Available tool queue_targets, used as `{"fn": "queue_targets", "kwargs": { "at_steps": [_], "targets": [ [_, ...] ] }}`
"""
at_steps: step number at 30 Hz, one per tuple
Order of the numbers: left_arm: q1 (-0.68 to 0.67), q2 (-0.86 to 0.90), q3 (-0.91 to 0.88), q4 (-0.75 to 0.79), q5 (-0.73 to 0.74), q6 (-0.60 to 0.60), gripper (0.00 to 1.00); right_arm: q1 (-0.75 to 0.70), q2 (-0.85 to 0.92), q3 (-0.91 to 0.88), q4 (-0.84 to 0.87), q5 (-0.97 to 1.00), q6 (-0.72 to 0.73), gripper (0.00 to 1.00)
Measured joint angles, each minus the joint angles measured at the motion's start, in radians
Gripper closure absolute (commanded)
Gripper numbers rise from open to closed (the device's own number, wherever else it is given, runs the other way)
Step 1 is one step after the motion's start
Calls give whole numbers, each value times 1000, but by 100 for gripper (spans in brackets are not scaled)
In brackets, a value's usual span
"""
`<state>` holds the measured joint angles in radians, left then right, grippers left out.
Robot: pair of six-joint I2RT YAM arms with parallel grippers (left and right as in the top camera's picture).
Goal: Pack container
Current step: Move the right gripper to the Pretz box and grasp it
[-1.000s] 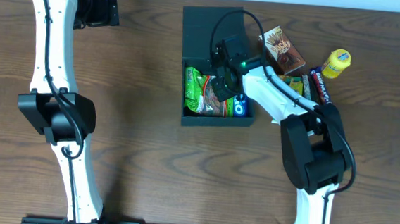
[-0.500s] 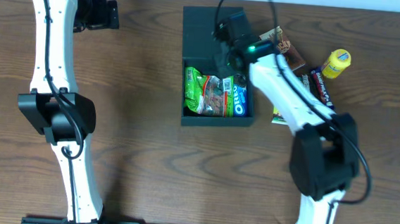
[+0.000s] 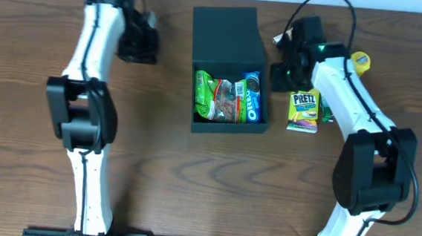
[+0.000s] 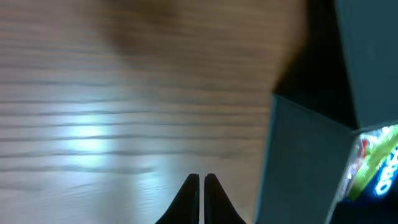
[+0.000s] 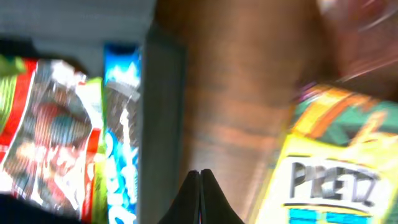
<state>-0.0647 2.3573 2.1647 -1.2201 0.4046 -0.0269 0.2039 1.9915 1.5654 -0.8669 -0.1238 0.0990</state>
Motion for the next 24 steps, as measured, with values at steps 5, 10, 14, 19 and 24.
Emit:
{"fn": "queue_targets", "kwargs": {
  "at_steps": [5,10,14,19,24],
  "targets": [
    [-91,0,-34,46,18,-21,94,34,1,-68,3,-50,0,99],
    [-117,0,-34,55,24,-29,93,40,1,-79,2,-103,0,98],
    [-113,0,-34,55,24,-29,92,55,1,-79,1,-121,0,98],
    [-112,0,-34,55,24,-29,91,58,1,-79,0,-129,0,99],
    [-112,0,-34,55,24,-29,94,51,1,-73,14,-83,0,99]
  ]
}}
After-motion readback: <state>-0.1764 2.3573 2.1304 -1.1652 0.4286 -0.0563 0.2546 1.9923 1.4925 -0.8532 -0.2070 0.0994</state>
